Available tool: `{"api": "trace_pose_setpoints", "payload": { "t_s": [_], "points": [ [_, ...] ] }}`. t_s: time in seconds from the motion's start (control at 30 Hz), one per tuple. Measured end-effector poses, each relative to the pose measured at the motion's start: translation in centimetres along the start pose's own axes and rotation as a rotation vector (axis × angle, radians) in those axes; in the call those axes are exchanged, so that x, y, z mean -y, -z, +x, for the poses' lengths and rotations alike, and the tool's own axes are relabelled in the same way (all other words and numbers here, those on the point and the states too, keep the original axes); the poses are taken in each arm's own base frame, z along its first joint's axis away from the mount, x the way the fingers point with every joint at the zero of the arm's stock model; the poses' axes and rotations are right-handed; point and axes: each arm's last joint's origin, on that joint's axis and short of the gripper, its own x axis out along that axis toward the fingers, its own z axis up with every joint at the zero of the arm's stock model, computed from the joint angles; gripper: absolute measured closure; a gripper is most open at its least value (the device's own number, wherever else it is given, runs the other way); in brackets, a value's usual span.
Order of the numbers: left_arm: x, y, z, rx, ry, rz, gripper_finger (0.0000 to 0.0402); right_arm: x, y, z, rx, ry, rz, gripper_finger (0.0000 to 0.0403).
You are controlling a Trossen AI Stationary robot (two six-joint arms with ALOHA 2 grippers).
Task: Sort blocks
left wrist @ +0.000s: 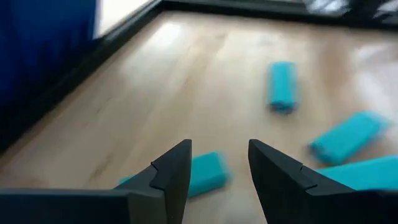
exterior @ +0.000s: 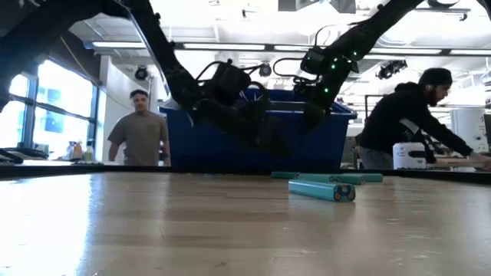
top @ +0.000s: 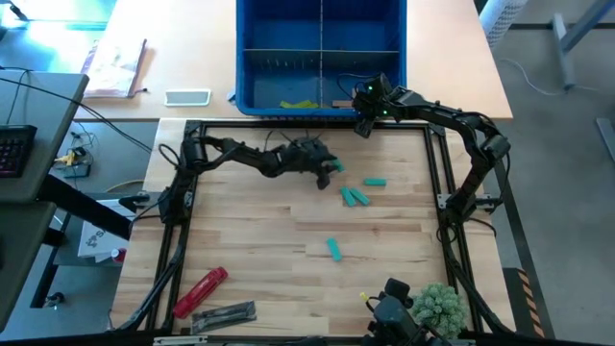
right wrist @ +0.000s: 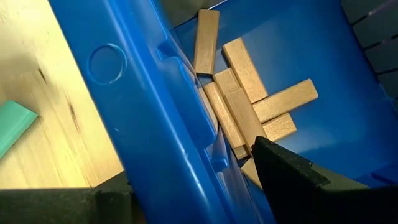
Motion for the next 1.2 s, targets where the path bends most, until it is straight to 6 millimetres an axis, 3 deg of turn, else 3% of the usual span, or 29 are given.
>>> {"api": "trace_pose_setpoints", "payload": {
  "t_s": [0.43,0.8,1.2],
  "points": [
    [1.7,-4.0,2.2,-0.163,-0.181,0.01,0.0261,0.0,0.0,0.0,0.0,0.0,0.001,0.0208],
    [2.4,-3.6,5.5,-0.325,-0.25,0.03,0.0261,0.0,0.0,0.0,0.001,0.0,0.004,0.0208],
    [3.6,-3.4,5.1,-0.494,-0.218,0.119,0.0278,0.0,0.0,0.0,0.004,0.002,0.001,0.0208]
  ]
}}
